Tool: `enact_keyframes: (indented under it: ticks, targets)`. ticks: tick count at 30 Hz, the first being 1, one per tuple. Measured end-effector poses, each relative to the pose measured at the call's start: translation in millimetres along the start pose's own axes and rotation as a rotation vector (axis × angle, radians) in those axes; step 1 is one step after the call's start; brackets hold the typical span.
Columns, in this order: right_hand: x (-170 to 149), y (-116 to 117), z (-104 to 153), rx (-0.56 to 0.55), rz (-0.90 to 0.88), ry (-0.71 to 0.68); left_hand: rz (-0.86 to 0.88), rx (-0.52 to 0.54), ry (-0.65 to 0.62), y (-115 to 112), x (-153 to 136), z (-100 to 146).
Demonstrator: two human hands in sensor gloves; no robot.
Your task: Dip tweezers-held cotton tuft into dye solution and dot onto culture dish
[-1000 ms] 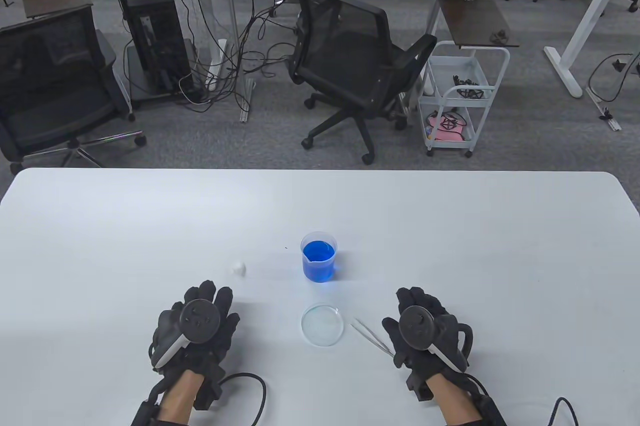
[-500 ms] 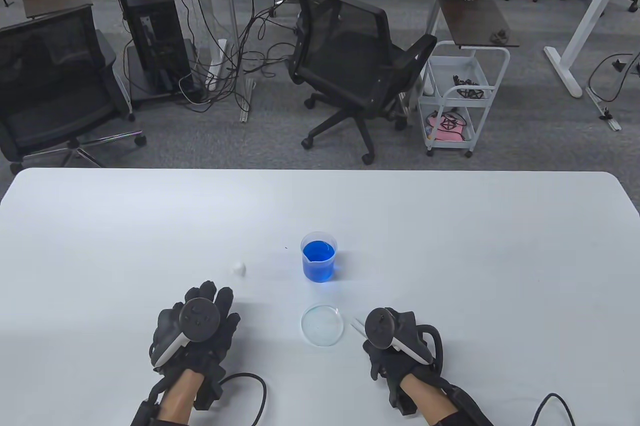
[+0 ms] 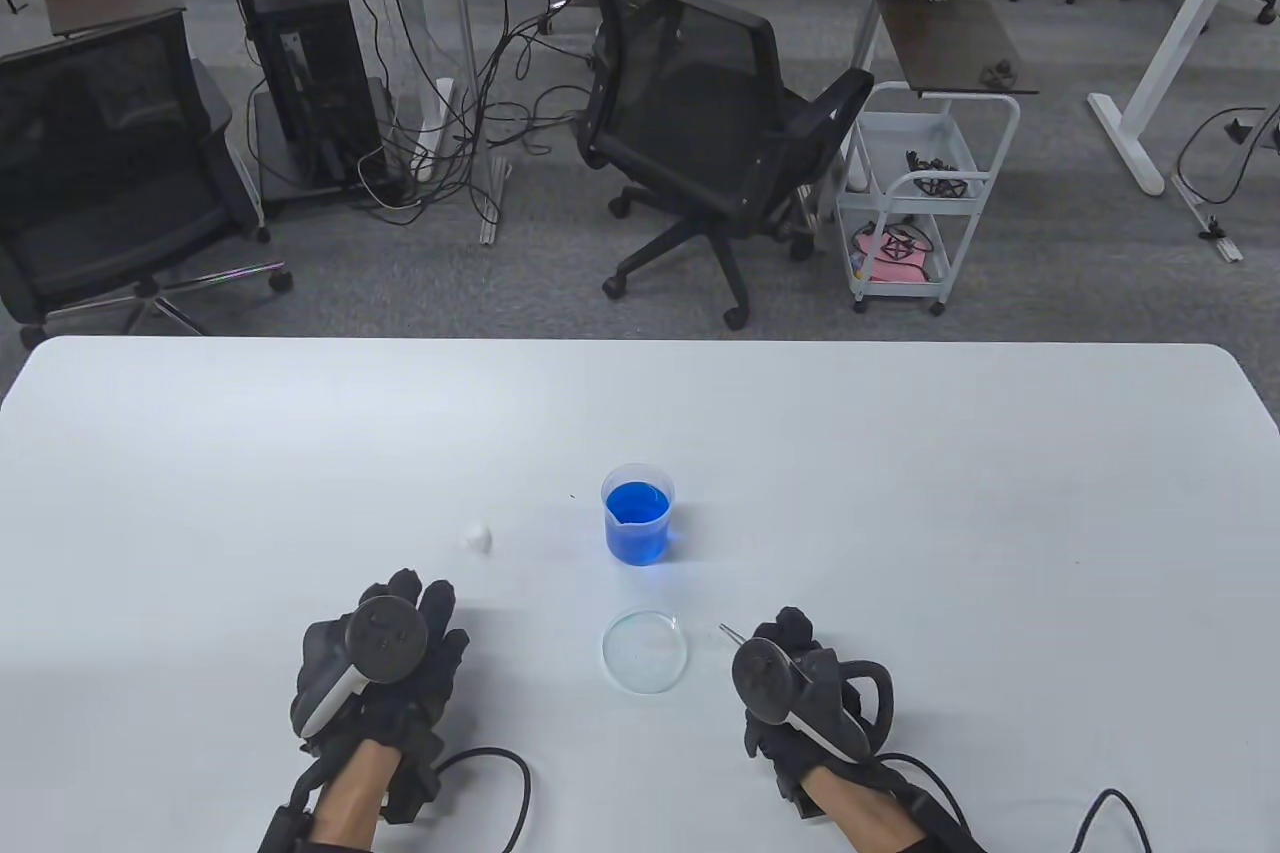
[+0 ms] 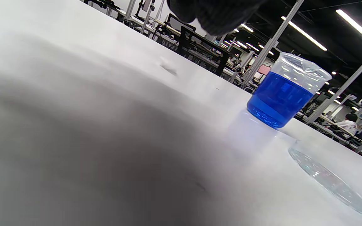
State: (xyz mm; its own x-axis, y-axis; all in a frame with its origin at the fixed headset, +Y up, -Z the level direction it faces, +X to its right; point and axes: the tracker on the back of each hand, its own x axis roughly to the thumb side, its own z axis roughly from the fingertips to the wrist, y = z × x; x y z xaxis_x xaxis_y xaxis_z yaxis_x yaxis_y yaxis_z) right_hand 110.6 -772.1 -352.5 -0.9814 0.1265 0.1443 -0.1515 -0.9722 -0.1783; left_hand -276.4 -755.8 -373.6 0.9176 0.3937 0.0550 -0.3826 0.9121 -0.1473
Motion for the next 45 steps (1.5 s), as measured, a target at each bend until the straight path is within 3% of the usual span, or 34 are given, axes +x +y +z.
enact_keyframes:
  ticks: [7, 14, 19, 23, 29, 36, 45]
  targets:
    - [2.0, -20.9, 11.9, -0.034, -0.042, -0.053, -0.035, -0.017, 0.05, 23.0, -8.1, -31.3]
    - [2.8, -24.4, 13.9, -0.031, -0.053, -0.065, -0.192, -0.053, 0.057, 44.5, 1.9, -95.8]
    - [1.4, -24.1, 13.2, -0.011, -0.069, -0.067, -0.24, -0.114, 0.042, 36.7, 9.2, -136.7]
    - [1.6, -24.9, 13.0, 0.015, -0.075, -0.073, -0.301, -0.198, 0.037, 19.9, 10.7, -153.3]
    - [1.9, -24.3, 13.1, 0.049, -0.09, -0.089, -0.354, -0.268, 0.048, 0.6, 4.5, -156.6]
    - [1.8, -24.2, 13.4, 0.055, -0.093, -0.093, -0.317, -0.207, -0.003, 0.3, 3.5, -145.6]
    - [5.5, -24.0, 14.7, 0.066, -0.122, -0.117, -0.123, -0.134, -0.092, 13.4, 9.6, -98.1]
